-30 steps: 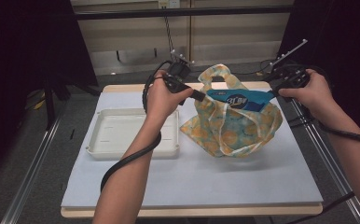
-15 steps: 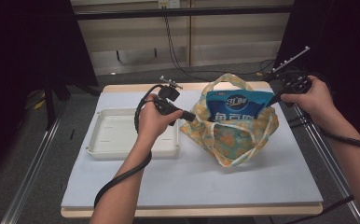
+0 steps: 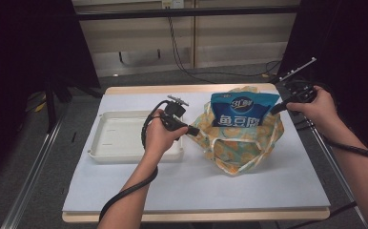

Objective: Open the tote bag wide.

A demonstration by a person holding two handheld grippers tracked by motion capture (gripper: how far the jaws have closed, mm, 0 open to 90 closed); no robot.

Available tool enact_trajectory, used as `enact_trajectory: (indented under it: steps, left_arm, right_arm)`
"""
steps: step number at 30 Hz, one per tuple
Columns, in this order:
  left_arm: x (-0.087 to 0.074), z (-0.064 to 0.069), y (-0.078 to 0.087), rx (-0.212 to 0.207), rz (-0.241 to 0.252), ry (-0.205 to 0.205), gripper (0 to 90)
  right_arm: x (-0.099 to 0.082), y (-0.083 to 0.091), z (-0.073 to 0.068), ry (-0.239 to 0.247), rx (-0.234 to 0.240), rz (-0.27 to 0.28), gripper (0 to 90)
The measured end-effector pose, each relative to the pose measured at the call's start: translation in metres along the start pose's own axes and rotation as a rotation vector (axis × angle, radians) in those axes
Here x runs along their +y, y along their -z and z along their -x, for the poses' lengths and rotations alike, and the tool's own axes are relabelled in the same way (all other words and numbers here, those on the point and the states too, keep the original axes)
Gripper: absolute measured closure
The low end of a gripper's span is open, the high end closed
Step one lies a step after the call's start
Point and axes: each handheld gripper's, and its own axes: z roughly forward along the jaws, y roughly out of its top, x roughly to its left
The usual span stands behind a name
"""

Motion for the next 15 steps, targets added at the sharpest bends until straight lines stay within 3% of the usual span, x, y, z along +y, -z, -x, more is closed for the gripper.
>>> enact_trajectory:
  steps: [7, 8, 10, 15]
  left_arm:
    - [-0.008, -0.002, -0.013, 0.014, -0.027, 0.016, 88.9]
    - [-0.010, -0.003, -0.015, 0.000, -0.020, 0.024, 88.9]
    - [-0.011, -0.004, -0.016, 0.039, -0.045, 0.001, 89.0]
    - [-0.016, -0.010, -0.021, 0.057, -0.061, 0.021, 89.4]
  right_arm:
    - [-0.003, -0.012, 0.003, -0.001, 0.002, -0.007, 90.0]
    - [-0.004, -0.013, 0.004, 0.002, 0.005, -0.005, 90.0]
    - [-0.005, -0.016, 0.005, -0.002, 0.001, -0.009, 90.0]
    - [-0.011, -0.022, 0.008, -0.015, 0.012, -0.004, 90.0]
